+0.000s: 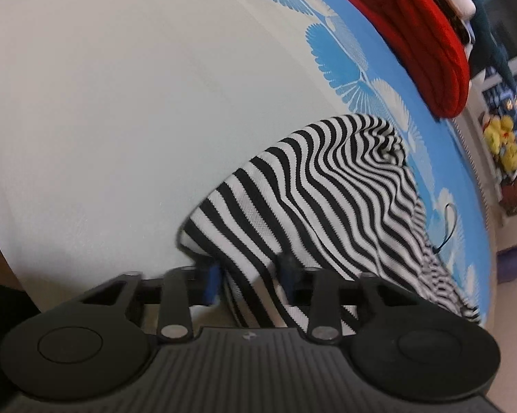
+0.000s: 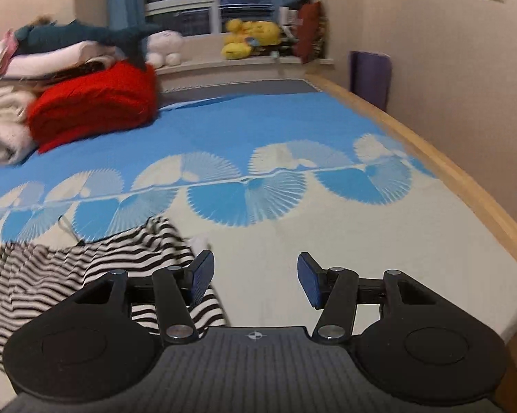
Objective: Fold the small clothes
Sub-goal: 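Push the bundle edge with the left gripper while the right gripper hovers open, then close the left gripper on the striped bundle edge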
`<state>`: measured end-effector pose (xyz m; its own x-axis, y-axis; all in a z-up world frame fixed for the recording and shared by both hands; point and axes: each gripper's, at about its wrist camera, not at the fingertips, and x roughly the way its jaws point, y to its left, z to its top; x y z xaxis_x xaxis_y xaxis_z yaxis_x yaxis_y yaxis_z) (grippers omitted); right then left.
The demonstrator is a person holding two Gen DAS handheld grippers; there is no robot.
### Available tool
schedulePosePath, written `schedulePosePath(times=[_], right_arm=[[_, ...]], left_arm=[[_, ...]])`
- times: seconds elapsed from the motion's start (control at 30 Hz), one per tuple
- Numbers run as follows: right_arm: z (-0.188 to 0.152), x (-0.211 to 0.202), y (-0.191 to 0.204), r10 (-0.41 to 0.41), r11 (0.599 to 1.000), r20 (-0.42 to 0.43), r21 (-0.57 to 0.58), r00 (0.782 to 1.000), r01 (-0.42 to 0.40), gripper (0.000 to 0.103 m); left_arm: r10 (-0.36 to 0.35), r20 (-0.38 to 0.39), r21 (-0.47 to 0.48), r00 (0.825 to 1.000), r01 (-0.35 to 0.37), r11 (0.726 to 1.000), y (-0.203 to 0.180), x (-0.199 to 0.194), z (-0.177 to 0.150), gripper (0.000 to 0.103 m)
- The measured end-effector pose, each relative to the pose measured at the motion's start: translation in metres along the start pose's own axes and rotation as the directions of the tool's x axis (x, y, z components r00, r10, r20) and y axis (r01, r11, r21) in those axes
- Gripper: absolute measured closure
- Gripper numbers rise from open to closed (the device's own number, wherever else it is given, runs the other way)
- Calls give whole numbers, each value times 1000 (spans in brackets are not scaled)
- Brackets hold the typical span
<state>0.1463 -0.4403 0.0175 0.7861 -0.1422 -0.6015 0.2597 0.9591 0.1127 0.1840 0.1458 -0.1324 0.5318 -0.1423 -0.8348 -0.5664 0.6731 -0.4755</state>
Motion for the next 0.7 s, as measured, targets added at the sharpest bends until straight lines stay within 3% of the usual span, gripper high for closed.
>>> schedulePosePath(times=[0.13,0.3,0.43,0.47,0.57,0.7], right_arm=[[-6,-8,-1,5,998,51,56,999,-8,47],[-9,-10,7,19,1000,64,21,998,-20,46],[-7,-2,5,6,999,28,51,1000,-7,45],[-7,-1,5,4,998,24,56,1000,-5,45],[-8,-1,6,0,998,25,61,1000,-1,45],[-10,-6,7,3,998,37,60,999,-5,44]], left_arm=[[16,19,81,1000,-17,997,-12,-4,-4,87],[28,75,190,997,-42,981,-26,-16,-9,90],[55,170,334,984,-110,936,-45,-29,-19,93],[59,194,356,979,-127,926,-48,-33,-22,98],[66,229,376,971,-151,914,-48,-41,-24,100],[66,203,365,977,-138,921,-42,-40,-24,99]])
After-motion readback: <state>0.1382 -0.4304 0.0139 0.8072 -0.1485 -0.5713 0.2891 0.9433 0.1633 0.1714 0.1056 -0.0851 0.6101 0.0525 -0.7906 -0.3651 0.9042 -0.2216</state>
